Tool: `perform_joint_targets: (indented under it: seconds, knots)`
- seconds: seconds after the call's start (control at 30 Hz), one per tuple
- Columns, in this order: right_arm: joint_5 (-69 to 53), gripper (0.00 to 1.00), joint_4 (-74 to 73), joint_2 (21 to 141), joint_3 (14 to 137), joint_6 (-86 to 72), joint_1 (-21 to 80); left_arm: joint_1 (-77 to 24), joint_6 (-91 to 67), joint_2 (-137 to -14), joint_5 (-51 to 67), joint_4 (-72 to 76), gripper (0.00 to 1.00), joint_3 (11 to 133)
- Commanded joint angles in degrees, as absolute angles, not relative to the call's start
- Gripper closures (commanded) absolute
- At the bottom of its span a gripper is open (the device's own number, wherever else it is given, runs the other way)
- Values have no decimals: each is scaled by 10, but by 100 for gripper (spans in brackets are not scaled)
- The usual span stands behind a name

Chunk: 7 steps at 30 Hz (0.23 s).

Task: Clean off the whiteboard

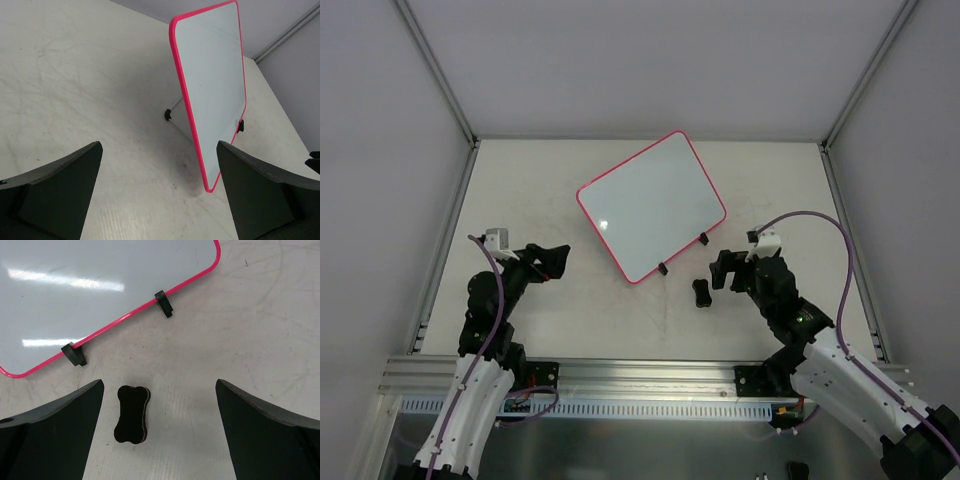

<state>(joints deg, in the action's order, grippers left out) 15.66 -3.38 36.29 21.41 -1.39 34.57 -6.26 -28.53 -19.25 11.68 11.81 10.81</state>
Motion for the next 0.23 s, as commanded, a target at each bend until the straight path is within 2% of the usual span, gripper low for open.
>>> perform_joint_targets:
  seconds: [0.0,0.2]
  knots:
    - [181,1,-4,361,213,-5,343,-58,-265,-175,102,124,1,105]
    - [189,1,-4,341,205,-5,343,-58,-266,-177,98,120,1,108]
